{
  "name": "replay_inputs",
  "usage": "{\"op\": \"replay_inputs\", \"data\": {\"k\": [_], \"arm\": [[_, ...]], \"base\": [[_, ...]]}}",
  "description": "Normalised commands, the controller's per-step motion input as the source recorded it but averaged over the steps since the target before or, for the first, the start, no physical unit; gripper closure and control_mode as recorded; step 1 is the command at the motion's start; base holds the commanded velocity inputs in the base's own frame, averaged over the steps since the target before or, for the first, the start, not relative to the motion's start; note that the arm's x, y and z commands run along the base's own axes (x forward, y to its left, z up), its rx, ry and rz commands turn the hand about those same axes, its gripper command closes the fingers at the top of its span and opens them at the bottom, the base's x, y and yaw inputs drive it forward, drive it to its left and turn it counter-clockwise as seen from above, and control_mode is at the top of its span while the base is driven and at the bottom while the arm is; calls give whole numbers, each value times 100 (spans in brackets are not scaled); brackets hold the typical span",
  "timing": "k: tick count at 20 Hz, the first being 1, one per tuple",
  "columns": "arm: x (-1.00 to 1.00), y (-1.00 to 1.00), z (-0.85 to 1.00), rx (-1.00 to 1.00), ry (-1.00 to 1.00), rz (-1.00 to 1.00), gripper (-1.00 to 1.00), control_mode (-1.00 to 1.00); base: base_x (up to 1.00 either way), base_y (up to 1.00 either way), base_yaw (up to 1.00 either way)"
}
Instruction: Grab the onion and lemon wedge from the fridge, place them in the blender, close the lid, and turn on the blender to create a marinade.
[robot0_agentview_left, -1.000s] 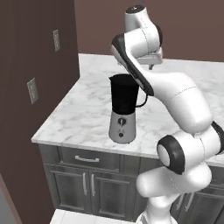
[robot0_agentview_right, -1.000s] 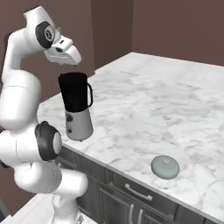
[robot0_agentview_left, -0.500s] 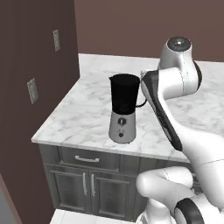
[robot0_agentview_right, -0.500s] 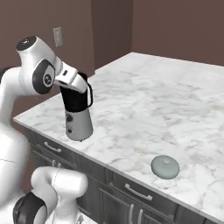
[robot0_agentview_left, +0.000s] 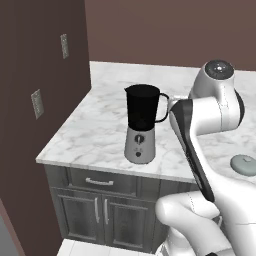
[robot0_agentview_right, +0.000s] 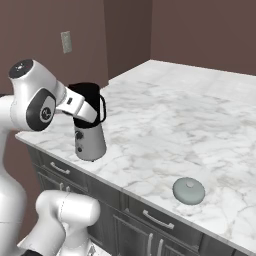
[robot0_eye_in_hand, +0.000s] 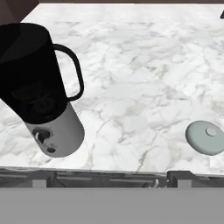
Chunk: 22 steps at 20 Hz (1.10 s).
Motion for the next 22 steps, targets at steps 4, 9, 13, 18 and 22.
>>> {"op": "replay_inputs", "data": {"k": [4,9,13,18,22], "arm": [[2,0,0,0,3,1,-100,-100],[9,0,0,0,1,0,-100,-100],[-4,0,0,0,0,0,-100,100],[0,0,0,0,0,0,-100,100],[0,0,0,0,0,0,-100,100]], "base": [[0,0,0],[0,0,0],[-28,0,0],[-94,-11,-8],[-100,-46,-11]]}}
